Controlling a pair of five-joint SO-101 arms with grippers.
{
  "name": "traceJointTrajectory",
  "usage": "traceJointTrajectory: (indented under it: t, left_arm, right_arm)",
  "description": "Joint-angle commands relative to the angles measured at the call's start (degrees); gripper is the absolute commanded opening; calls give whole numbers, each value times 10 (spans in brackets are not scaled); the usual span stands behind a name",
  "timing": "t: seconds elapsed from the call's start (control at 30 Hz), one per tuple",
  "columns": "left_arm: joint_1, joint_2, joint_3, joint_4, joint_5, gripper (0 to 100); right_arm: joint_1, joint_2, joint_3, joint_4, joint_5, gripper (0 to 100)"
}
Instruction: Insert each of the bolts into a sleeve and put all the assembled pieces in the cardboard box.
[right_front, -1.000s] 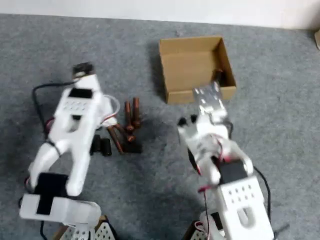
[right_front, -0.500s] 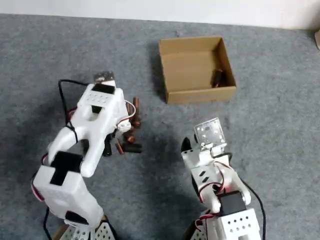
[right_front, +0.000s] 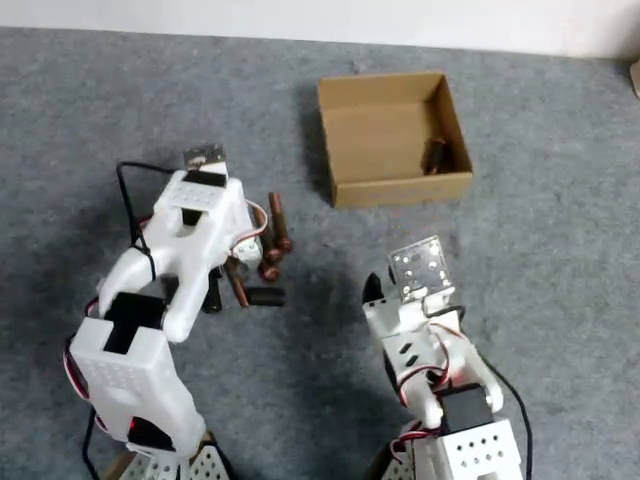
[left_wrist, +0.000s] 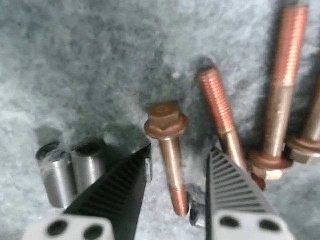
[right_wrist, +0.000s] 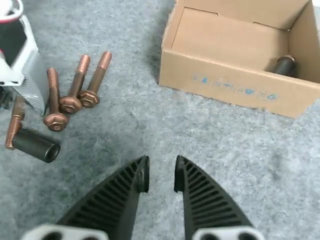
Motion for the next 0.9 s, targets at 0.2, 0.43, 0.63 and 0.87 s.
traceJointTrajectory:
  t: [0.2,0.43,0.63,0.87]
  left_arm:
    - [15,6,-12,-26,4,25]
    - [24,-51,-7,3,3,4]
    - [-15,-225,73,23,3,4]
    - [-145,-364,138,2,14,4]
  right_arm:
    - [6,-7,-2,-19,7,81]
    - [2,-7,-3,-19,10,80]
    - [-110,-2,-1,15,119,8]
    - [-139,-2,-4,16,129,15]
